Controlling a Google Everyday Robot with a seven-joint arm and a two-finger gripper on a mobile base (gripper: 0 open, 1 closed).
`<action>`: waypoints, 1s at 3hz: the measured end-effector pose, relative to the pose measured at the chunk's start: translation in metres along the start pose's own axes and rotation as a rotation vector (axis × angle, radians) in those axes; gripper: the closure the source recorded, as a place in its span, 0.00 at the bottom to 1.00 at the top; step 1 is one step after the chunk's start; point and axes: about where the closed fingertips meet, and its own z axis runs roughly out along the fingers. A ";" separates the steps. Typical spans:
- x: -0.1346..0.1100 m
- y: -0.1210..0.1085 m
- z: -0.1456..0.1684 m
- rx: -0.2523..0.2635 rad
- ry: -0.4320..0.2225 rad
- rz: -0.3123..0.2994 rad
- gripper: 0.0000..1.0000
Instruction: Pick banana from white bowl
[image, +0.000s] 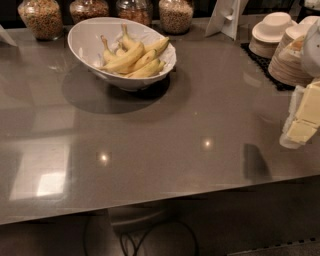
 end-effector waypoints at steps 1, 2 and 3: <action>0.000 0.000 0.000 0.000 0.000 0.000 0.00; 0.004 -0.005 0.000 0.000 0.000 0.000 0.00; 0.009 -0.010 0.001 0.000 0.000 0.000 0.00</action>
Offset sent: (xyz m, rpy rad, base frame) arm 0.0361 0.0427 0.0255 0.2489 -0.1332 0.1070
